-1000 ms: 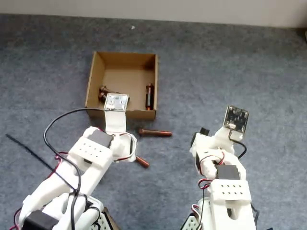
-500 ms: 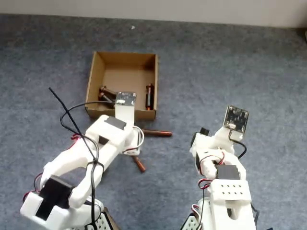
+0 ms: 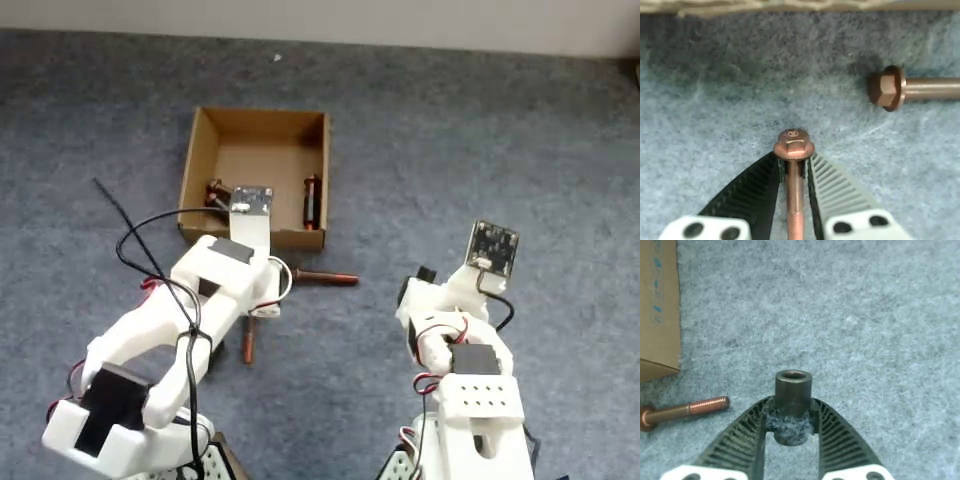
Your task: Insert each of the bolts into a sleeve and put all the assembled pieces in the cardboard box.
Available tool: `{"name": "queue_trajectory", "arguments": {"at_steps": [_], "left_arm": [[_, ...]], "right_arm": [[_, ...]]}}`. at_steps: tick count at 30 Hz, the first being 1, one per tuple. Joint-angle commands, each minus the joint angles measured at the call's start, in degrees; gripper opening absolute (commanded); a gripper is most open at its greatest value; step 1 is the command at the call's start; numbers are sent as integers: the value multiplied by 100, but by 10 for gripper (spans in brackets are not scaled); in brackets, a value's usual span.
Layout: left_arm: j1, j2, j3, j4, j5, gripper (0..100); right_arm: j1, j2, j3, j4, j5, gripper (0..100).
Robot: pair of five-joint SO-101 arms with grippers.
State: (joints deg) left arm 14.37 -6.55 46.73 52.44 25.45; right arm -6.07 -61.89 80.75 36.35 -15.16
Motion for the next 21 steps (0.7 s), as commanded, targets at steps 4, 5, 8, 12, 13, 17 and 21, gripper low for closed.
{"name": "queue_trajectory", "arguments": {"at_steps": [4, 5, 8, 12, 13, 17, 21], "left_arm": [[-101, -57, -576, 334, -730, 5], [-101, -154, -690, 536, -747, 5], [-101, -699, -910, 985, -756, 5], [-101, -1798, -875, 1064, -774, 5], [-101, -2114, -848, 1055, -782, 5], [-101, -3363, -673, 1046, -1187, 5], [-171, -4391, -382, 756, -1204, 5]], "right_arm": [[48, -136, -40, -127, -70, 5], [31, -136, -40, -127, -70, 5], [4, -145, -66, -101, -62, 5], [-286, -145, -92, -92, -26, 5], [-374, -145, -101, -92, -18, 5], [-857, -154, -259, -92, 255, 5], [-1393, -154, -479, -92, 466, 5]]}}
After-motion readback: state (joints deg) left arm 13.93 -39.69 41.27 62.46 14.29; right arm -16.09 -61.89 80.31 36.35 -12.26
